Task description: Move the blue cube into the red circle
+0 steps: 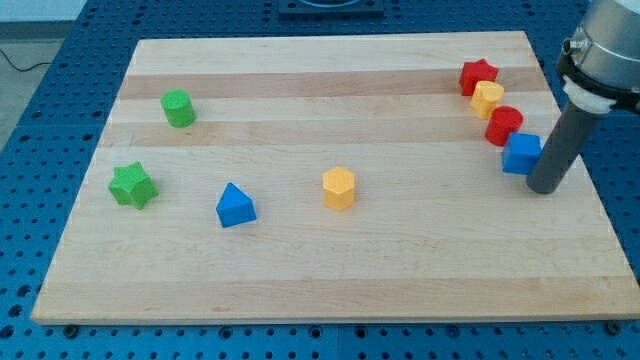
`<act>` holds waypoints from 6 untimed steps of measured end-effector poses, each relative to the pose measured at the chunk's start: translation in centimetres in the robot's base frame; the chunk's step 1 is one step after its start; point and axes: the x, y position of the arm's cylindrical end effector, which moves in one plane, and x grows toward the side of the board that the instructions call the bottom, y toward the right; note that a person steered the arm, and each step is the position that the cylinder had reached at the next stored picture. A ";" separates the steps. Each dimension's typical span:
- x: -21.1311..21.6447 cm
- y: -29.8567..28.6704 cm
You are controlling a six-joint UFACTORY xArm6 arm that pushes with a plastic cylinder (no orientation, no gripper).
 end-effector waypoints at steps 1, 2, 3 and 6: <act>-1.1 -0.3; -1.9 -0.4; -2.5 -0.4; -2.4 -0.4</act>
